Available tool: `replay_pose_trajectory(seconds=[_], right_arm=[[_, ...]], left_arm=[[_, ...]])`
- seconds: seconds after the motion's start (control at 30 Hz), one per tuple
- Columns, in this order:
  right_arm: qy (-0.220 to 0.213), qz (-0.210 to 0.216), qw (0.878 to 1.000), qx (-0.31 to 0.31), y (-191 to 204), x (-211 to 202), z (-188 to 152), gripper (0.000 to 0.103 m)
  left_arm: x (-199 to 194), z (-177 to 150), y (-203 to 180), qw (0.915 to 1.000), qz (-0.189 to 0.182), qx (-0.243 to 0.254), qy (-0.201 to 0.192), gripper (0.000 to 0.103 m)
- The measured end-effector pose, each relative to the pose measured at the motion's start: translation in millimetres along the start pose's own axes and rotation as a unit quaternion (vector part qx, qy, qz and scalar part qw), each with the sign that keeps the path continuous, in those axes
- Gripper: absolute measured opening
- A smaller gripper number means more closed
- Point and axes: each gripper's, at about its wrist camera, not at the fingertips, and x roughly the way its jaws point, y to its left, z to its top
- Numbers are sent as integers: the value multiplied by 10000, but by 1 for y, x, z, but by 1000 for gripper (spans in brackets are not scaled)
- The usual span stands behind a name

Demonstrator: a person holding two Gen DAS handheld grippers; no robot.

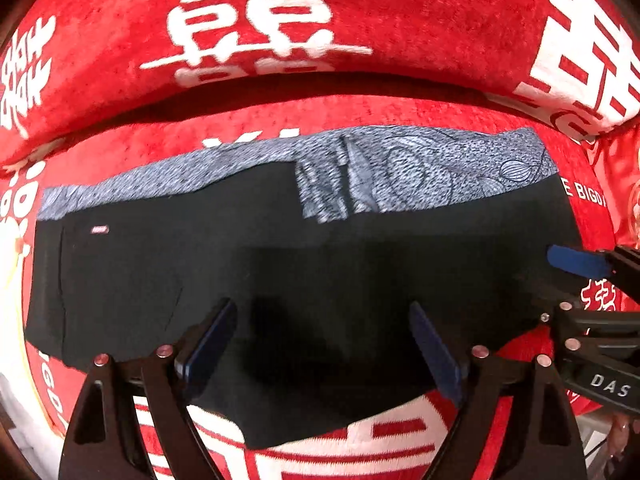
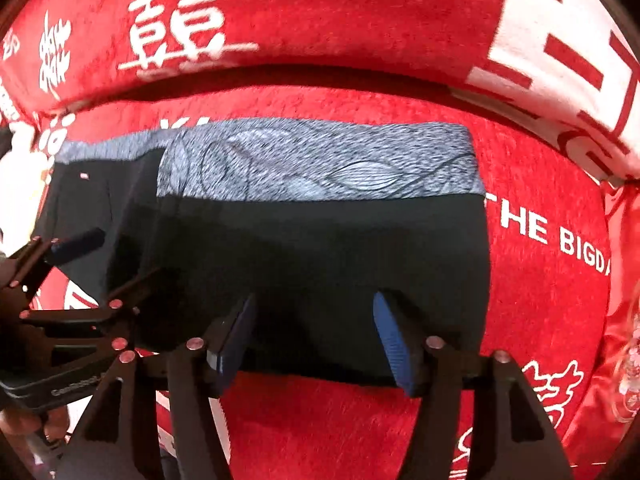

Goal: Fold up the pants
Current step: 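Lower the trousers flat and press them down with both grippers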

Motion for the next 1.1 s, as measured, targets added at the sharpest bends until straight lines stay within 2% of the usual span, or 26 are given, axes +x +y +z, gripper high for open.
replay_pose_trajectory(seconds=[0.4,1.1], right_arm=[[89,-279,9994,-193,18,1,0,65],[69,-421,9980,-467,47,-4,1,65]], left_arm=[[-16,-12,24,9996,86,-269,-64,88],[-22,-28,48,9988,198,-443,-118,88]])
